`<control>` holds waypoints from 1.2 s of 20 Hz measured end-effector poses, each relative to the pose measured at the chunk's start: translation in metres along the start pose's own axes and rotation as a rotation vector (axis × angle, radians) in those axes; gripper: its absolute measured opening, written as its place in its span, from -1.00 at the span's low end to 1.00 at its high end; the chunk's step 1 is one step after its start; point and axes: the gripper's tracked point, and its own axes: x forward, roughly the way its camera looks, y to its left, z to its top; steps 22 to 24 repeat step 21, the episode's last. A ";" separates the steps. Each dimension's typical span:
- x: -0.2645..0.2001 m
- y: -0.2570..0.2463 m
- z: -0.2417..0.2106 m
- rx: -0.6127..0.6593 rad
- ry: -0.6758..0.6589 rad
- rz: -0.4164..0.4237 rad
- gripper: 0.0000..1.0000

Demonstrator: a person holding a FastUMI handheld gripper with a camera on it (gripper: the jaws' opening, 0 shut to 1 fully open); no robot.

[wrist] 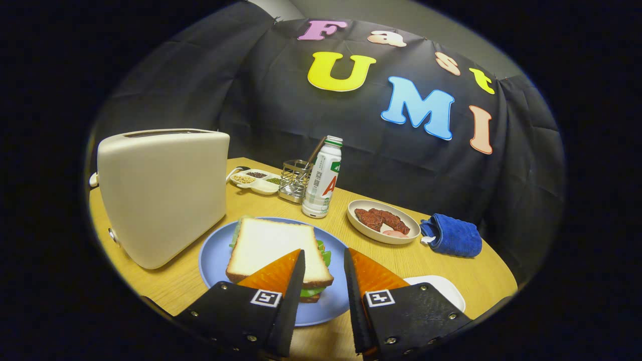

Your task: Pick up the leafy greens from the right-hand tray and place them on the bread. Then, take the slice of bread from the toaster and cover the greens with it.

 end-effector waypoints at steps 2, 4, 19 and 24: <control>-0.007 -0.008 0.008 0.008 -0.040 -0.011 -0.07; -0.015 -0.018 0.015 0.021 -0.081 -0.017 -0.07; -0.066 -0.175 -0.008 0.145 -0.149 -0.157 -0.07; -0.076 -0.206 -0.011 0.148 -0.171 -0.179 -0.07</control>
